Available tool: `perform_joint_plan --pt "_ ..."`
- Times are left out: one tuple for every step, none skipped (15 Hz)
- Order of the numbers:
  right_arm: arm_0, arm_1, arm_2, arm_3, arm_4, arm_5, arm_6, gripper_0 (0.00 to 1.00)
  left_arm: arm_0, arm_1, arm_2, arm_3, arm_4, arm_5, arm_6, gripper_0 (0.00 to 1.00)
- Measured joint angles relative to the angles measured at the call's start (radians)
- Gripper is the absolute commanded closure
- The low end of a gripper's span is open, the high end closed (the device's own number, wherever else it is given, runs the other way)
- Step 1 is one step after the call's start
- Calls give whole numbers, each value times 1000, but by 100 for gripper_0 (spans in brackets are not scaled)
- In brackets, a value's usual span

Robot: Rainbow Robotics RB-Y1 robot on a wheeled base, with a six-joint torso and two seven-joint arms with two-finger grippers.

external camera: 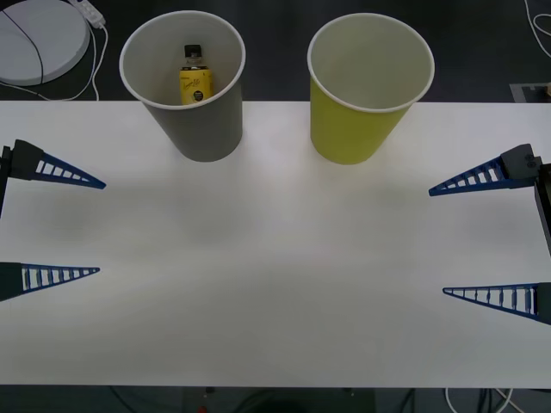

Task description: Put the can into the green bin and the plastic bottle into the gray bin

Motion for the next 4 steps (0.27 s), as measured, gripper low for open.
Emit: perform_joint_plan --pt "0 0 0 0 0 0 0 0 1 0 0 -2 1 -2 -1 0" --pt "0 0 0 0 0 0 0 0 2 0 0 -3 2 -4 -2 0" --pt "0 0 0 0 0 0 0 0 2 0 0 -4 4 -4 -3 0" --pt "0 0 0 0 0 0 0 0 2 0 0 -4 4 -5 -3 0"
